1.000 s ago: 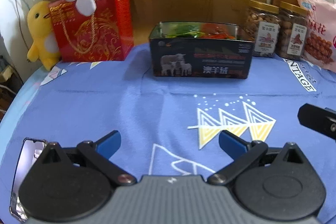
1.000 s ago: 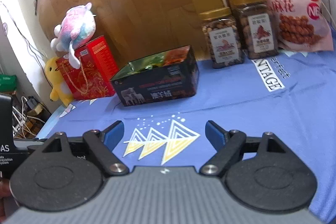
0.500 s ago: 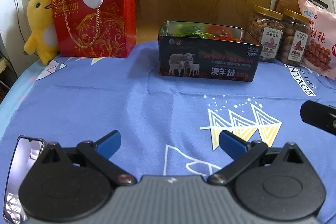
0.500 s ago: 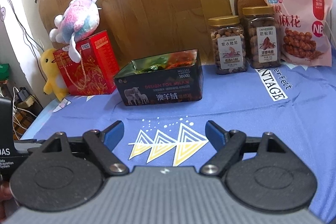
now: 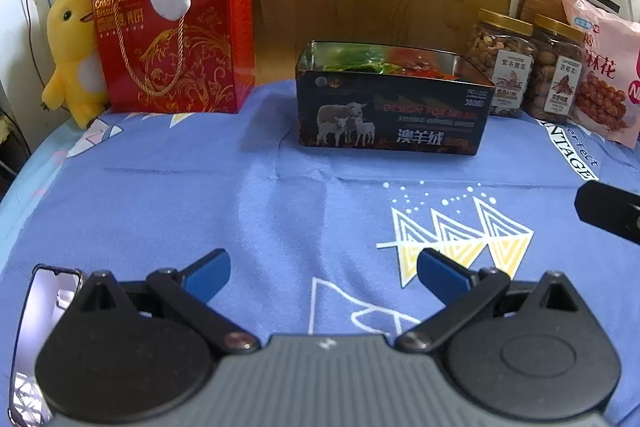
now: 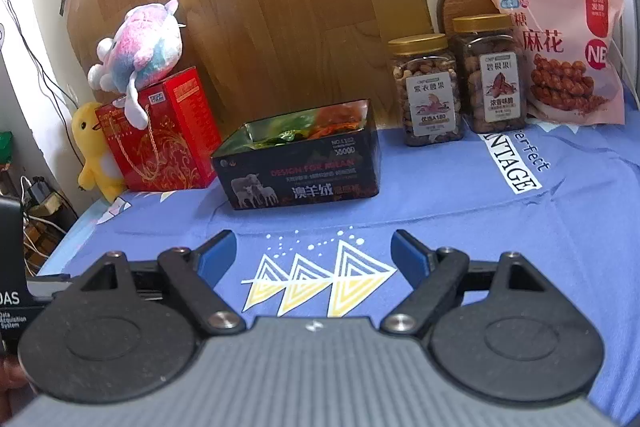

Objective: Organize snacks

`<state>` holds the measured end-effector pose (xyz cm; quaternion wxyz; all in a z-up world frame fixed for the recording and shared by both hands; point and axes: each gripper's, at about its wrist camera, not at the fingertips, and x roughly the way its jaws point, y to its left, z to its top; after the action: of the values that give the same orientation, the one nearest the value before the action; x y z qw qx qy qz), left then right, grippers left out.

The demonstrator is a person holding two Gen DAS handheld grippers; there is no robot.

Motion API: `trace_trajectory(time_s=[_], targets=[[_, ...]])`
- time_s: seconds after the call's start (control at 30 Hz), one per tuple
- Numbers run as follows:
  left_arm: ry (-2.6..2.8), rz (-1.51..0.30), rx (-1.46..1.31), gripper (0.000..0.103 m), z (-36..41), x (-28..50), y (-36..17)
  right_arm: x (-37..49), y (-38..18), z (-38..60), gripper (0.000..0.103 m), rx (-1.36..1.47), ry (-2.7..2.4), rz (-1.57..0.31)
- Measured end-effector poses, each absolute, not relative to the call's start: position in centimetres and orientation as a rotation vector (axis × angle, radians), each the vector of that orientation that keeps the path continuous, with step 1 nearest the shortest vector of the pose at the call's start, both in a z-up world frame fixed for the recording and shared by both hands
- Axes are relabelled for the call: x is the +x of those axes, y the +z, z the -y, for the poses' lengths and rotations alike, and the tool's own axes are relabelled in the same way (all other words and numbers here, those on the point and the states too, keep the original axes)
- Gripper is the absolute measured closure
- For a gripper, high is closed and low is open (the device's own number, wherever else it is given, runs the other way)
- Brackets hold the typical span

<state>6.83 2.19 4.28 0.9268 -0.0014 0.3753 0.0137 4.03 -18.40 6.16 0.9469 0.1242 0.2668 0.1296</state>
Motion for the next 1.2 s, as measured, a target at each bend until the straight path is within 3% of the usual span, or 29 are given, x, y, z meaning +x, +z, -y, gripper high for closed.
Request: trace_trajectory(time_s=[1.2], targets=[[0.013, -0.713, 0.158, 0.000, 5.4, 7.7, 6.2, 4.0, 5.0, 24.8, 0.017, 0.379, 0.242, -0.494]])
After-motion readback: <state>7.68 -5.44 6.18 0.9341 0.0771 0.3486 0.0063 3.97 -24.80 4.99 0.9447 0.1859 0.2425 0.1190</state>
